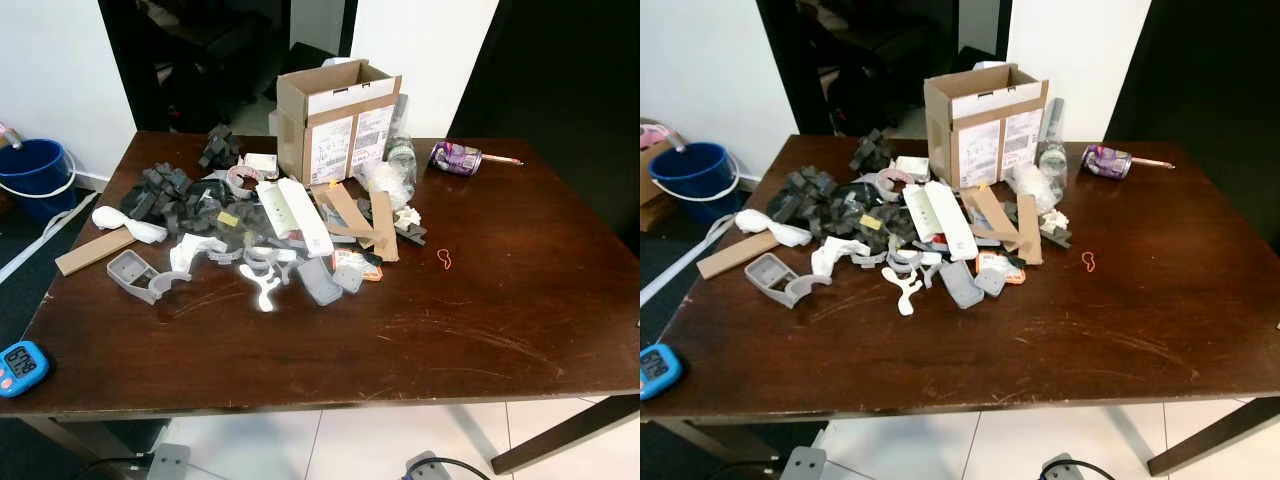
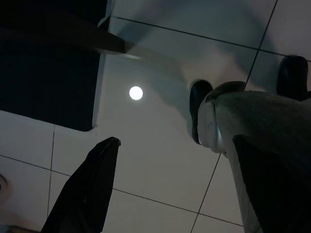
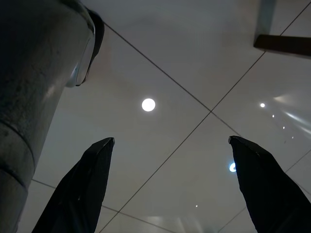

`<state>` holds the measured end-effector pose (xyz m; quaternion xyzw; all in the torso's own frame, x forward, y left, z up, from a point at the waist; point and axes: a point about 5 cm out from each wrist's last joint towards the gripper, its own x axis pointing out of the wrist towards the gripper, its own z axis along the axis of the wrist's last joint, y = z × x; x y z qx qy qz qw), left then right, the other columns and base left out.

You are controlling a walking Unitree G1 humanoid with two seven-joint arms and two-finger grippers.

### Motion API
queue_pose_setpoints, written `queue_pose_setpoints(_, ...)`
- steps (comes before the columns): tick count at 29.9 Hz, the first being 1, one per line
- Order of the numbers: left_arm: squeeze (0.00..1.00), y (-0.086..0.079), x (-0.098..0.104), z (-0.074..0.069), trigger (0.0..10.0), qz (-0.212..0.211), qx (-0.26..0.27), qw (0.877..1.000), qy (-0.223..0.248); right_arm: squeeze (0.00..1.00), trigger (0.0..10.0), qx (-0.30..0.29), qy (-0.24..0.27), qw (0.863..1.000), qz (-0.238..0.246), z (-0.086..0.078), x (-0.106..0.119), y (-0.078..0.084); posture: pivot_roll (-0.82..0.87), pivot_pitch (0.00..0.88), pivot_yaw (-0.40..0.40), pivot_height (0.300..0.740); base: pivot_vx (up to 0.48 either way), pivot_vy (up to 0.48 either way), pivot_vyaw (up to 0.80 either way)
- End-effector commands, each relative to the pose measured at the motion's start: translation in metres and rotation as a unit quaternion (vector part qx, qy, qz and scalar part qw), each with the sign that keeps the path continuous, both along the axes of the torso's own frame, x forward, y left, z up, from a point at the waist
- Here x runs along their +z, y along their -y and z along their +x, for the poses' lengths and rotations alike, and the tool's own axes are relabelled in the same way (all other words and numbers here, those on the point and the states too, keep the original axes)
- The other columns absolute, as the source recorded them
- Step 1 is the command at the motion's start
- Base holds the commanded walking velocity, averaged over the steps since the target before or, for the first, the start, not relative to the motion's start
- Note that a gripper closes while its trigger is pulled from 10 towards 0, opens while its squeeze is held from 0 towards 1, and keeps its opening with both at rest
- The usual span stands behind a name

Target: Picking trash to rubbish bin

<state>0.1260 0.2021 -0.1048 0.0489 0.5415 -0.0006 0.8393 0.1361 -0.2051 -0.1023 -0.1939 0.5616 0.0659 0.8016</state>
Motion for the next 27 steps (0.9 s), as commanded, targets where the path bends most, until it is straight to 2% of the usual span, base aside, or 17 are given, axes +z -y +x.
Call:
queue_pose_setpoints(1,0.0,0.008,-0.006,-0.016,10.0,-0.012,0.004,0.999,-0.03,0.0,10.0,-0.01,-0.007,1.0,0.0,-0.005,-0.002,0.0,0.1,0.102,-0.058,0.74,0.0,0.0,0.0)
queue_pose_setpoints(5,0.0,-0.002,-0.007,-0.026,10.0,0.0,0.038,0.998,-0.042,0.0,10.0,-0.06,-0.004,0.998,-0.01,-0.009,-0.002,0.004,0.1,0.107,-0.065,0.74,0.0,0.0,0.0)
queue_pose_setpoints(10,0.0,-0.005,-0.009,-0.033,10.0,0.006,0.05,0.997,-0.052,0.0,10.0,-0.126,0.001,0.992,-0.015,-0.013,-0.003,0.007,0.11,0.111,-0.068,0.74,0.0,0.0,0.0)
queue_pose_setpoints(11,0.0,-0.007,-0.01,-0.038,10.0,0.007,0.058,0.996,-0.06,0.0,10.0,-0.189,0.006,0.982,-0.019,-0.017,-0.004,0.008,0.11,0.115,-0.067,0.74,0.0,0.0,0.0)
queue_pose_setpoints(12,0.0,-0.007,-0.01,-0.038,10.0,0.007,0.058,0.996,-0.06,0.0,10.0,-0.189,0.006,0.982,-0.019,-0.017,-0.004,0.008,0.11,0.115,-0.067,0.74,0.0,0.0,0.0)
queue_pose_setpoints(13,0.0,-0.007,-0.01,-0.04,10.0,0.006,0.061,0.996,-0.066,0.0,10.0,-0.243,0.009,0.97,-0.021,-0.021,-0.005,0.009,0.11,0.115,-0.067,0.74,0.0,0.0,0.0)
queue_pose_setpoints(14,0.0,-0.007,-0.01,-0.04,10.0,0.006,0.061,0.996,-0.066,0.0,10.0,-0.243,0.009,0.97,-0.021,-0.021,-0.005,0.009,0.11,0.115,-0.067,0.74,0.0,0.0,0.0)
queue_pose_setpoints(16,0.0,-0.006,-0.011,-0.042,10.0,0.004,0.062,0.996,-0.071,0.0,10.0,-0.294,0.014,0.955,-0.023,-0.025,-0.005,0.008,0.11,0.117,-0.069,0.74,0.0,0.0,0.0)
queue_pose_setpoints(18,0.0,-0.006,-0.011,-0.042,10.0,0.004,0.062,0.996,-0.071,0.0,10.0,-0.294,0.014,0.955,-0.023,-0.025,-0.005,0.008,0.11,0.117,-0.069,0.74,0.0,0.0,0.0)
queue_pose_setpoints(19,0.0,-0.006,-0.011,-0.045,10.0,0.002,0.072,0.995,-0.074,0.0,10.0,-0.369,0.022,0.929,-0.022,-0.029,-0.006,0.007,0.1,0.12,-0.07,0.74,0.0,0.0,0.0)
queue_pose_setpoints(20,0.0,-0.006,-0.012,-0.046,10.0,0.002,0.077,0.994,-0.074,0.0,10.0,-0.397,0.025,0.917,-0.021,-0.031,-0.007,0.007,0.1,0.12,-0.071,0.74,0.0,0.0,0.0)
queue_pose_setpoints(21,0.0,-0.006,-0.012,-0.046,10.0,0.002,0.077,0.994,-0.074,0.0,10.0,-0.397,0.025,0.917,-0.021,-0.031,-0.007,0.007,0.1,0.12,-0.071,0.74,0.0,0.0,0.0)
queue_pose_setpoints(22,0.0,-0.008,-0.012,-0.048,10.0,0.004,0.1,0.992,-0.074,0.0,10.0,-0.466,0.031,0.884,-0.024,-0.035,-0.007,0.005,0.09,0.119,-0.071,0.74,0.0,0.0,0.0)
queue_pose_setpoints(23,0.0,-0.009,-0.012,-0.049,10.0,0.006,0.109,0.991,-0.074,0.0,10.0,-0.488,0.032,0.872,-0.026,-0.036,-0.007,0.004,0.09,0.119,-0.071,0.74,0.0,0.0,0.0)
queue_pose_setpoints(24,0.0,-0.009,-0.012,-0.049,10.0,0.006,0.109,0.991,-0.074,0.0,10.0,-0.488,0.032,0.872,-0.026,-0.036,-0.007,0.004,0.09,0.119,-0.071,0.74,0.0,0.0,0.0)
queue_pose_setpoints(26,0.0,-0.02,-0.011,-0.053,10.0,0.012,0.159,0.985,-0.07,0.0,10.0,-0.54,0.037,0.84,-0.042,-0.04,-0.007,0.003,0.09,0.117,-0.07,0.74,0.0,0.0,0.0)
queue_pose_setpoints(27,0.0,-0.025,-0.01,-0.056,10.0,0.017,0.177,0.982,-0.069,0.0,10.0,-0.555,0.039,0.829,-0.05,-0.041,-0.007,0.003,0.09,0.117,-0.07,0.74,0.0,0.0,0.0)
